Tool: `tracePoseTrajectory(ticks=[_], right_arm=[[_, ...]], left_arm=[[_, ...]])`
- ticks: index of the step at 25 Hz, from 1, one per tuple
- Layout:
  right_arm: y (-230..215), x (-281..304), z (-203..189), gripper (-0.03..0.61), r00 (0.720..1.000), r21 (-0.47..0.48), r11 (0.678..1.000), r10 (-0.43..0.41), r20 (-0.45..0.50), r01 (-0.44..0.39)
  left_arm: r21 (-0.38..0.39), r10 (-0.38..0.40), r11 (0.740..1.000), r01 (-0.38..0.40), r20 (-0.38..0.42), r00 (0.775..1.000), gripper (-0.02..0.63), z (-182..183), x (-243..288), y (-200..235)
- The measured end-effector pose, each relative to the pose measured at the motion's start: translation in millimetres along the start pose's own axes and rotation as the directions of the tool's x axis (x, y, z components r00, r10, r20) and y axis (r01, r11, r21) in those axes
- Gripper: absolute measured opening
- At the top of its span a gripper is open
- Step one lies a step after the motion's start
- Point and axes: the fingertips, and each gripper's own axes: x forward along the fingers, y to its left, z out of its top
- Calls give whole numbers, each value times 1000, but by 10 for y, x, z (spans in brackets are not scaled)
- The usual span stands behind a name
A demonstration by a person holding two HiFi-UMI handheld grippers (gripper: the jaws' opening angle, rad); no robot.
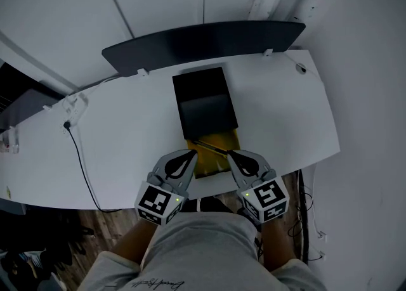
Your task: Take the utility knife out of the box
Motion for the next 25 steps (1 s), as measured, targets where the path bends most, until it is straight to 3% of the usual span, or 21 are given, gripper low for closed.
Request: tracePoseTrajectory(ticks=[25], right_arm=[[-172,625,-622,15,983,-33,999,18,-180,-24]], left_arm=[[-56,-18,998,12,-121,992,0,-717,264,312]])
